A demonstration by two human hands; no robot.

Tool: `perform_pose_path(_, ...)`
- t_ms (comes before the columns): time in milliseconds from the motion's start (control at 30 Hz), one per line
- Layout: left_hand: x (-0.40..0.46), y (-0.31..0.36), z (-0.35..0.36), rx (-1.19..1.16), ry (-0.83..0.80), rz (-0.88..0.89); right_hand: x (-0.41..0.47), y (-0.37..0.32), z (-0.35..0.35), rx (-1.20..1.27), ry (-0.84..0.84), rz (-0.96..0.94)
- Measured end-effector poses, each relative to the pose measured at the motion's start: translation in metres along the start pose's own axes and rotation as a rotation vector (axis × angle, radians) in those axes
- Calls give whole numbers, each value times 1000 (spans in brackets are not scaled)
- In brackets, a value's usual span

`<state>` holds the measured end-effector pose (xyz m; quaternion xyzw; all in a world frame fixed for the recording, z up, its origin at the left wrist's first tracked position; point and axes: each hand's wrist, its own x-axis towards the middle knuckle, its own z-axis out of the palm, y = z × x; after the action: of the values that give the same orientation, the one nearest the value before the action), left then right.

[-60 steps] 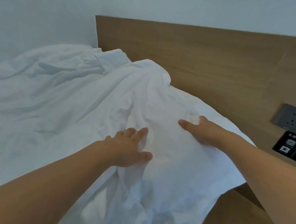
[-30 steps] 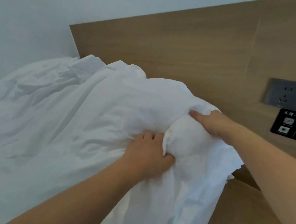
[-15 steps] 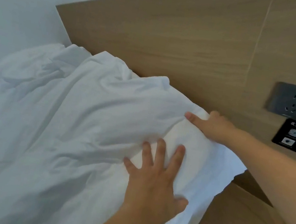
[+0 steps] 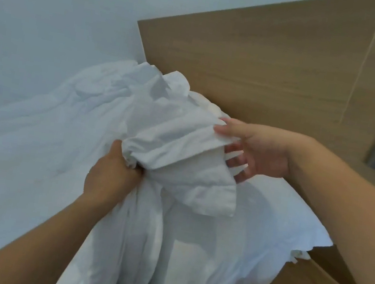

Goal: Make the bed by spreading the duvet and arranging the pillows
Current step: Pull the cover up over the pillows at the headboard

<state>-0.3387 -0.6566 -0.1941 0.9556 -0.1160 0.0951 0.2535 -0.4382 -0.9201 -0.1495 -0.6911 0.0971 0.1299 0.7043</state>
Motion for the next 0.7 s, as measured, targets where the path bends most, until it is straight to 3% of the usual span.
perform_pose_path(100, -4, -5, -7, -12, -96, -118, 11, 13, 30, -74, 58, -36)
perform_pose_path(200, -15, 10, -5, -90, 20, 136, 15, 16, 43, 121, 120, -172)
perform_pose_path(267, -21, 27, -5, -321, -26, 167, 14, 4, 34, 274, 142, -284)
perform_pose_path(333, -24, 38, -8, -715, -98, 27, 14, -13, 21, 374, 228, -288)
perform_pose_path(400, -26, 43, -14, -885, -5, 40, 13, -27, 14, 384, 271, -212)
perform_pose_path(533, -35, 53, -28, -700, 215, 325, 16, -44, 12, 278, 339, -150)
perform_pose_path(633, -43, 49, -26, -296, 211, 468, 14, -63, 15, 300, 271, -172)
perform_pose_path(700, -45, 47, -21, -170, 240, 470, 11, -75, 20, 300, 197, -158)
